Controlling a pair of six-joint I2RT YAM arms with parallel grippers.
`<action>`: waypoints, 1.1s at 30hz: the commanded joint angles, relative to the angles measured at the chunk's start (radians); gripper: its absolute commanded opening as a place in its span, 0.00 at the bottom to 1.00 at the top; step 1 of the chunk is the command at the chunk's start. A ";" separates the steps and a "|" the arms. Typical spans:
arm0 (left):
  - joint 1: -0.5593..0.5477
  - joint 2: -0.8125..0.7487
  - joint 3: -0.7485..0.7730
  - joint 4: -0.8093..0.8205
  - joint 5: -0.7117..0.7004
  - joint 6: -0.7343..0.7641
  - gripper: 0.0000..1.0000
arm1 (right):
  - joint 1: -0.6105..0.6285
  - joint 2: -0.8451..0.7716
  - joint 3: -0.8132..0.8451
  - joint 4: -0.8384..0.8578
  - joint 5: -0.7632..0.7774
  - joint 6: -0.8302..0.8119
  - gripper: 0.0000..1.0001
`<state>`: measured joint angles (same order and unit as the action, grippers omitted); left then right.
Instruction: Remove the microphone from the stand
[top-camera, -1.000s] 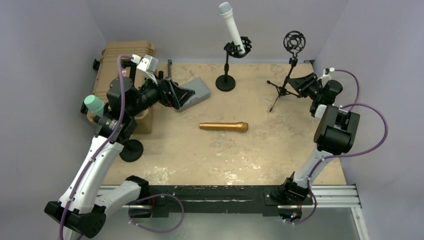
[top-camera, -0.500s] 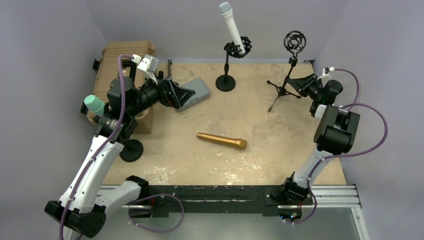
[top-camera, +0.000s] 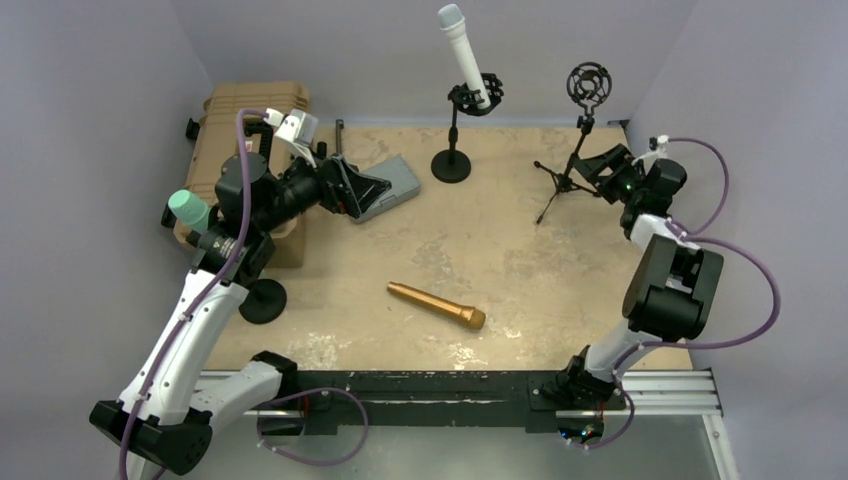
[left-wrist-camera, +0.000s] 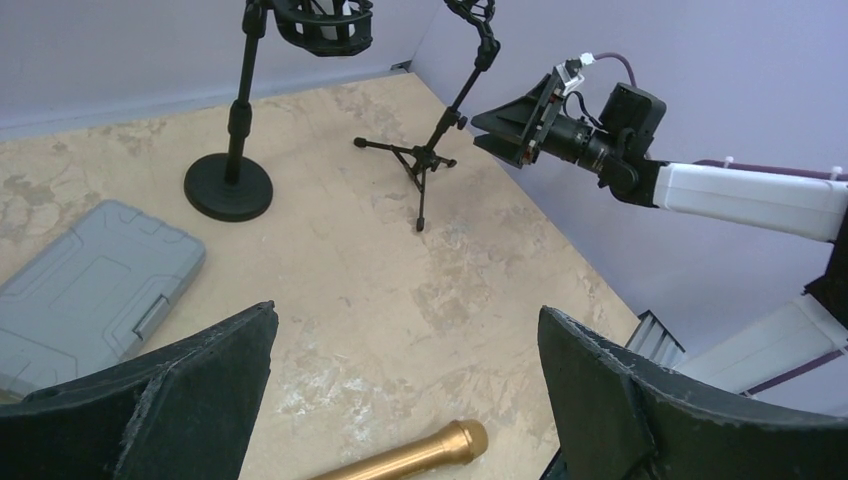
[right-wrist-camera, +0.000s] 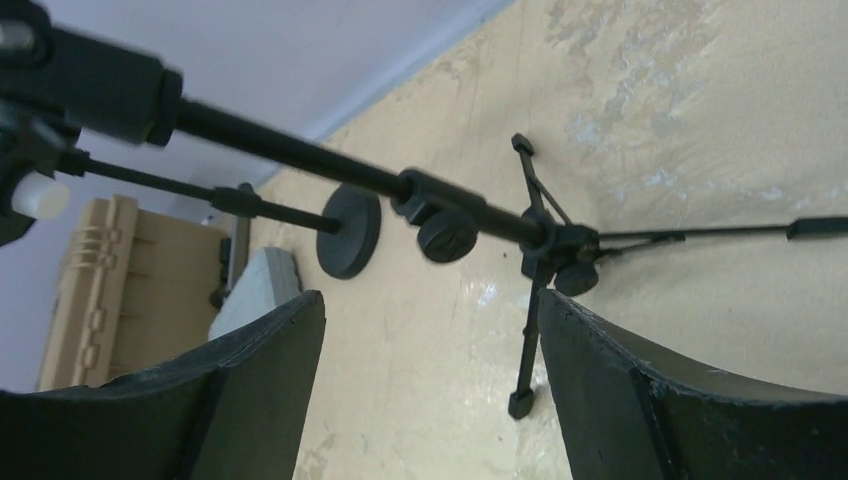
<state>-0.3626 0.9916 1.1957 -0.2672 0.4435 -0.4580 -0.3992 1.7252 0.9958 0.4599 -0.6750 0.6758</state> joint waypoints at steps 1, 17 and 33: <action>-0.007 0.002 -0.006 0.049 0.020 -0.019 1.00 | 0.065 -0.135 -0.049 -0.226 0.168 -0.118 0.76; -0.007 -0.008 0.001 0.019 -0.034 0.002 1.00 | 1.146 -0.373 -0.275 -0.293 0.126 -0.019 0.43; -0.007 -0.002 0.001 0.005 -0.071 0.030 1.00 | 1.527 -0.016 -0.116 -0.375 0.418 -0.083 0.33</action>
<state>-0.3634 0.9955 1.1957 -0.2749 0.3710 -0.4484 1.1313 1.7214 0.8341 0.1516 -0.4137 0.6453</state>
